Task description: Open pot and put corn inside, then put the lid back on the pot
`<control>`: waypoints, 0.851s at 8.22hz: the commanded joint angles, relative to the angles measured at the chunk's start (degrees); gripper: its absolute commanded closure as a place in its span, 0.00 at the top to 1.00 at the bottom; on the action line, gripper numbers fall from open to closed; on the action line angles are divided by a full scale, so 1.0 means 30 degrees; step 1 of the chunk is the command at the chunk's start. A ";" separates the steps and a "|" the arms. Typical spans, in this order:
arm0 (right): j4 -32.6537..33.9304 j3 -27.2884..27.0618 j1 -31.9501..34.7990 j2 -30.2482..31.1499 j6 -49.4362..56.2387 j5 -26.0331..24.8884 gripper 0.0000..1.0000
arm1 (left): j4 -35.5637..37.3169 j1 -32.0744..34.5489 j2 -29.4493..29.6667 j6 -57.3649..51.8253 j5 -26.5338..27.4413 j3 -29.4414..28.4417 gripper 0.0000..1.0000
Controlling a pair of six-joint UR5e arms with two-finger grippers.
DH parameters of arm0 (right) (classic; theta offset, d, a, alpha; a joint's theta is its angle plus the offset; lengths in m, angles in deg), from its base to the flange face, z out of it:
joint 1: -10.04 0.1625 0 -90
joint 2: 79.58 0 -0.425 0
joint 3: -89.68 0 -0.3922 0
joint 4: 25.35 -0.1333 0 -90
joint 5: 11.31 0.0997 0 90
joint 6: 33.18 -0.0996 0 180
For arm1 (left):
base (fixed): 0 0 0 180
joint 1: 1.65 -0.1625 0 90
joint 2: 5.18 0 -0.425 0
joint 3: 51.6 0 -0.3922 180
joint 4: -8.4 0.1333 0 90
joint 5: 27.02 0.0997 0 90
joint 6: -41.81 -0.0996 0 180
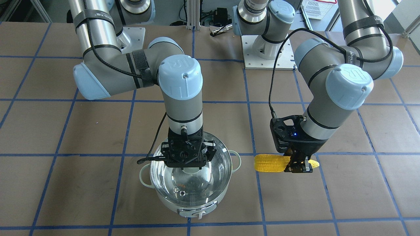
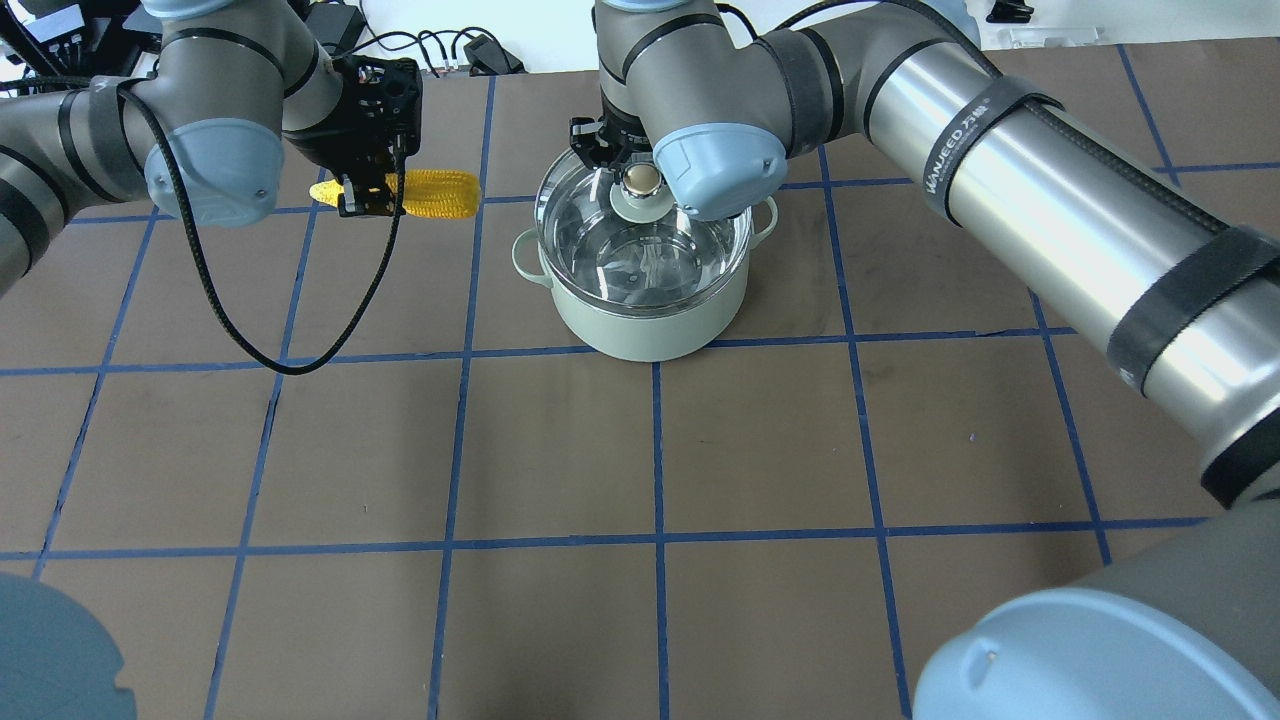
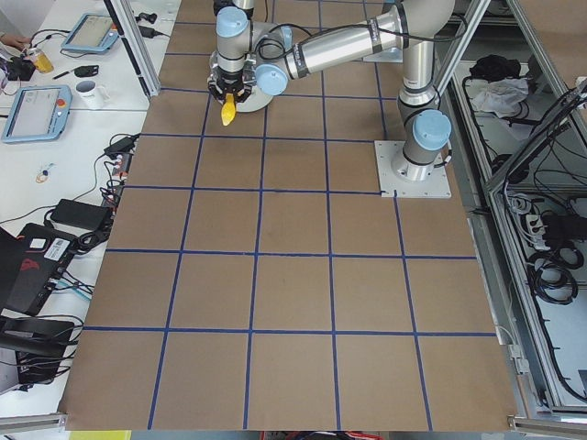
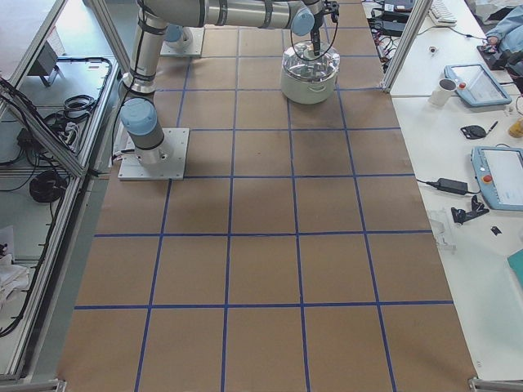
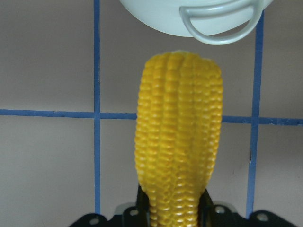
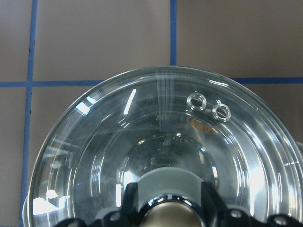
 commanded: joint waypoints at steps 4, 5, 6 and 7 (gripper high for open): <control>-0.7573 -0.0222 -0.3716 0.6193 0.4705 0.1992 0.37 | 0.0059 0.2242 -0.0612 0.3483 -0.0573 -0.0023 0.00; -0.8985 -0.0252 -0.4716 0.7278 0.5944 0.1673 0.37 | 0.0089 0.3121 -0.0612 0.4455 -0.0544 -0.0082 0.00; -1.0362 -0.0310 -0.5161 0.8101 0.6594 0.1032 0.37 | 0.0554 0.3913 -0.0612 0.5712 -0.0602 -0.0112 0.00; -1.1014 -0.0340 -0.5195 0.8400 0.7065 0.0620 0.37 | 0.1980 0.4791 -0.0380 0.7117 -0.0631 -0.0112 0.00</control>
